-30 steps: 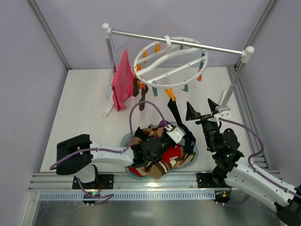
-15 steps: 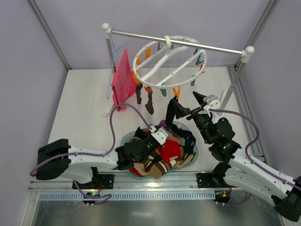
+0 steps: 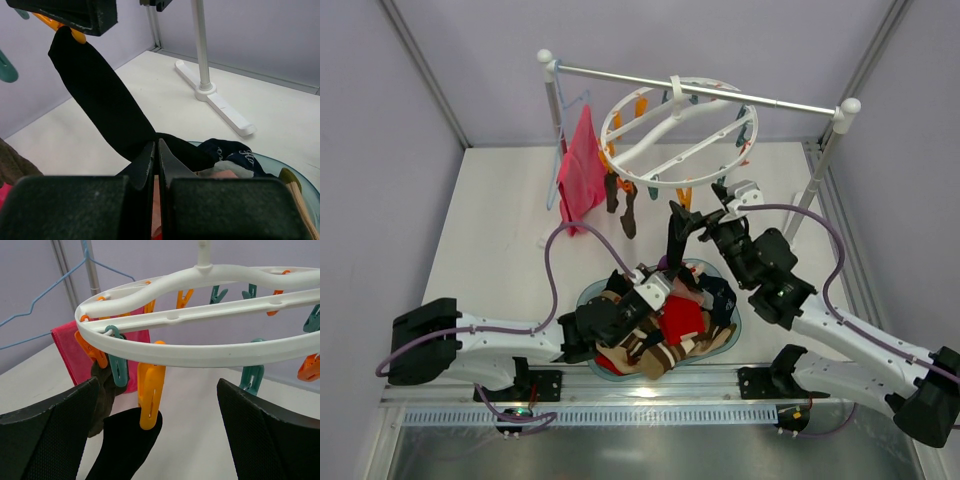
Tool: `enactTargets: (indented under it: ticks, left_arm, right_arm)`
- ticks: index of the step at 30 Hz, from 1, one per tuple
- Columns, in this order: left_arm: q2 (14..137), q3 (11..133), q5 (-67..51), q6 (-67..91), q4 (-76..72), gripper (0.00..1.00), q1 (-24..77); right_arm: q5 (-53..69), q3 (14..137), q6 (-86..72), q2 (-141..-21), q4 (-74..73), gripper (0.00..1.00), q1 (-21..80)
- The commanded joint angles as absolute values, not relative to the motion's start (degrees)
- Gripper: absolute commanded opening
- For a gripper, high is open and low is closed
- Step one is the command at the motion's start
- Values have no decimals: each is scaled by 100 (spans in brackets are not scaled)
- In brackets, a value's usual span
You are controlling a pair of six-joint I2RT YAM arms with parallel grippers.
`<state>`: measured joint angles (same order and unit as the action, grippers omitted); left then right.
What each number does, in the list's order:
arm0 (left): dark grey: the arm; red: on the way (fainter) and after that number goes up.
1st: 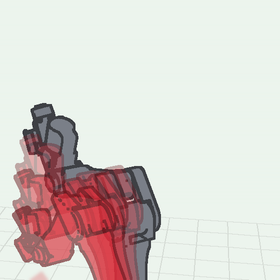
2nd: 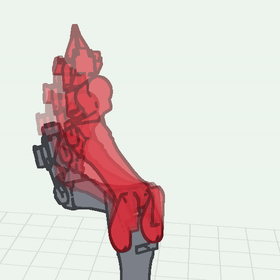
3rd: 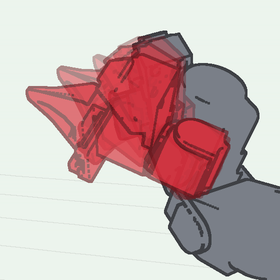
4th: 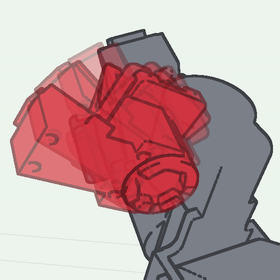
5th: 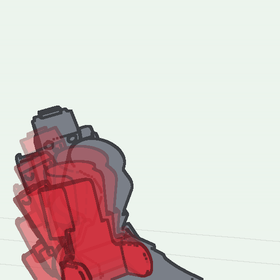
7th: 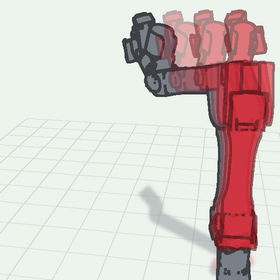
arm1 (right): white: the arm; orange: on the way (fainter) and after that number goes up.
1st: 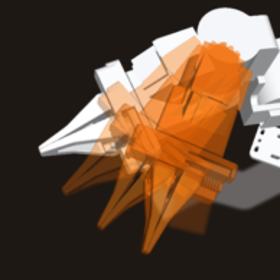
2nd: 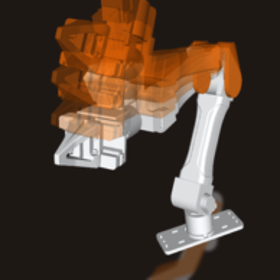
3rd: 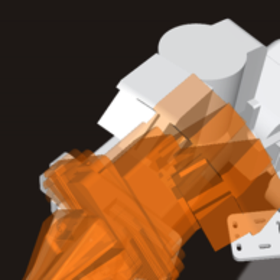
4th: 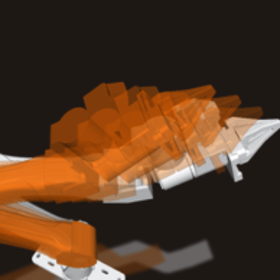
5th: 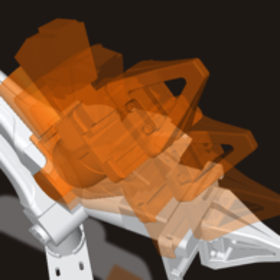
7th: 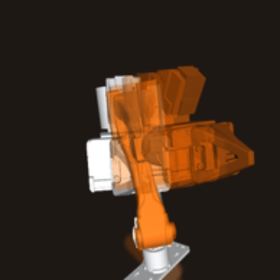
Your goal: Remove the socks clipped to the hanger
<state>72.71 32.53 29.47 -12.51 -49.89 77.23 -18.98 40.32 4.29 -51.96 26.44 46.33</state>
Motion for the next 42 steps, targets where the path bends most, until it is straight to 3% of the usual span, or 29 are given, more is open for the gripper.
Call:
enactTargets:
  ticks: [1,13,26,29,30,32,33,34,42]
  left_arm:
    - [7111,3208,2883,-1266,-5256,0,7717]
    - [7303,3199,2180,-1195,-5405,0,7717]
    - [7444,3261,1960,-1108,-5449,0,7717]
    - [7400,3234,1960,-1099,-5449,0,7717]
    - [7400,3234,1969,-1099,-5449,0,7717]
    - [7392,3234,2012,-1116,-5432,0,7717]
    - [7400,3234,2021,-1108,-5432,0,7717]
    - [7418,3243,2030,-1125,-5432,0,7717]
    - [7304,3155,2276,-1195,-5414,0,7717]
  right_arm:
    - [-2521,4377,597,-5404,2760,100,4807]
    - [-4130,4878,1722,-6371,3357,100,5721]
    - [-5747,5396,3470,-7716,5051,97,6170]
    - [-5985,5414,4076,-8006,5834,76,6231]
    - [-6029,5379,4217,-8059,6045,62,6258]
    - [-6073,5361,4560,-8156,6519,49,6301]
    - [-6073,5344,4631,-8174,6626,18,6302]
    - [-6056,5309,4684,-8183,6897,4,6337]
    - [-5415,5080,3518,-7472,5750,4,6354]
